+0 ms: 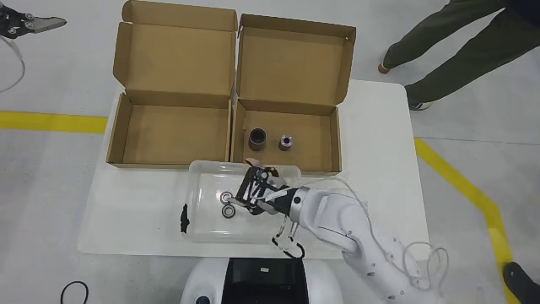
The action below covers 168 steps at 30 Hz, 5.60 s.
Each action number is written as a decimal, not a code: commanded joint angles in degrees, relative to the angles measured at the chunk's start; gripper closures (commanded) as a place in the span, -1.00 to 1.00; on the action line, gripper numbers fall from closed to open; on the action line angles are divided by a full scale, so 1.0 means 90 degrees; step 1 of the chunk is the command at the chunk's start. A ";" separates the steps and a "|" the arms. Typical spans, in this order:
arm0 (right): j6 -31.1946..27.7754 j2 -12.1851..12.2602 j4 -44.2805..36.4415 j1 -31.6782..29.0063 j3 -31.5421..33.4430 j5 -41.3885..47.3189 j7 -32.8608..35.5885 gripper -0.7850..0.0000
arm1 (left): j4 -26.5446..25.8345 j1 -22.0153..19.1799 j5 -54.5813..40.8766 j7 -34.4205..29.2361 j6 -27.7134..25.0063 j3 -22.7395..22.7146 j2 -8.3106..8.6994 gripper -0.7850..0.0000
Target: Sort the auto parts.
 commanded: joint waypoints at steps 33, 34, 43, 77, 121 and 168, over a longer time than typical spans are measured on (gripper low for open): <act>0.0420 -0.0180 0.0516 0.0278 -0.0584 -0.0198 -0.0328 -1.00 | 0.0000 0.0000 0.0000 0.0000 0.0000 0.0000 0.0000 -1.00; 0.0430 -0.0179 0.0512 0.0279 -0.0578 -0.0212 -0.0336 -1.00 | 0.0000 0.0000 0.0000 0.0000 0.0000 0.0000 0.0000 -1.00; -0.0269 -0.0178 0.0437 0.0404 -0.0778 -0.0290 -0.0057 -1.00 | 0.0000 0.0000 0.0000 0.0000 0.0000 0.0000 0.0000 -1.00; 0.0866 -0.0682 0.1844 0.0928 -0.1623 -0.0361 0.0517 0.07 | 0.0000 0.0000 0.0000 0.0000 0.0000 0.0000 0.0000 -1.00; 0.1670 -0.1328 0.2892 0.1118 -0.1962 -0.0833 0.0447 1.00 | 0.0000 0.0000 0.0000 0.0000 0.0000 0.0000 0.0000 -1.00; 0.0363 -0.0860 0.0198 -0.0125 -0.0263 0.0618 -0.1773 1.00 | 0.0000 0.0000 0.0000 0.0000 0.0000 0.0000 0.0000 -1.00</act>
